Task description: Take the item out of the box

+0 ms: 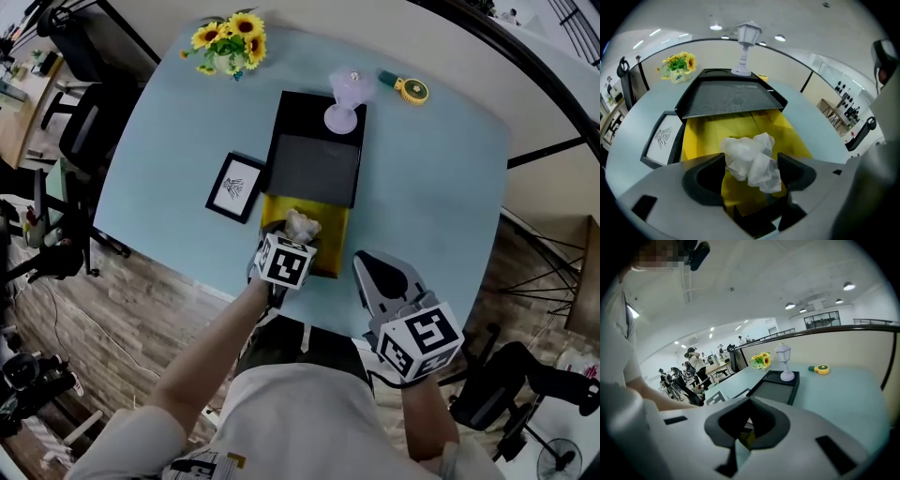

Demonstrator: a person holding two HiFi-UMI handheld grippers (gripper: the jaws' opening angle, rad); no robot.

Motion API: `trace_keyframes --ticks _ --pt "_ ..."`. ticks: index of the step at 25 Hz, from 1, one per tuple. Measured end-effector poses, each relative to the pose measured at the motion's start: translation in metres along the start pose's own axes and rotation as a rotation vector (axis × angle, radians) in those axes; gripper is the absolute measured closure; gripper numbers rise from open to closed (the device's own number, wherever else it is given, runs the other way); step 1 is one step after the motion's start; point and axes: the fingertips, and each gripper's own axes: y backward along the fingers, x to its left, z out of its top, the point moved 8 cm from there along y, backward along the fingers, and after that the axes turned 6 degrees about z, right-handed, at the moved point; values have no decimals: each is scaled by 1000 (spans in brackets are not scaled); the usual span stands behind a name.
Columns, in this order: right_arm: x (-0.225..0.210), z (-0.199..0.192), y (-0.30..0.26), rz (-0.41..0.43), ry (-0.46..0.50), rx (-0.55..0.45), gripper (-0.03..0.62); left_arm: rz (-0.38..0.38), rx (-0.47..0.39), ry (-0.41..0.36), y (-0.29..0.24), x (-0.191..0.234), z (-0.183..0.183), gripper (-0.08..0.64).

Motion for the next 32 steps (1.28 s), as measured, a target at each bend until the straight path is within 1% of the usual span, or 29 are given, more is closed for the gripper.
trace_keyframes --ticks 1,2,3,6,8,11,14,18,20,22,26,32 --pt "-1 0 0 -2 1 2 588 20 10 -25 -2 0 1 220" --pt "-2 0 -1 -4 1 4 588 36 14 -37 -3 0 3 277" --pt "-2 0 -1 -5 2 6 588 43 14 -33 -4 1 3 313" --pt "-2 2 0 -4 9 4 588 17 14 16 1 4 3 370" --pt "0 5 2 -2 15 -3 588 8 -15 17 12 6 6 402" --pt "2 13 6 0 34 -25 588 14 -101 -11 38 9 16 417" --pt "7 27 12 1 61 -62 588 23 -199 -42 74 15 29 423" --pt "16 52 27 -3 113 -110 588 9 -316 -111 130 14 44 423" --pt "23 65 36 -12 151 -138 588 26 -368 -145 158 16 50 423" --pt "29 78 45 -28 178 -182 588 47 -420 -169 185 18 56 423" --pt "43 104 70 -50 220 -282 588 84 -544 -190 238 19 69 423" --pt "74 138 109 -68 308 -394 588 98 -753 -237 320 9 88 423"
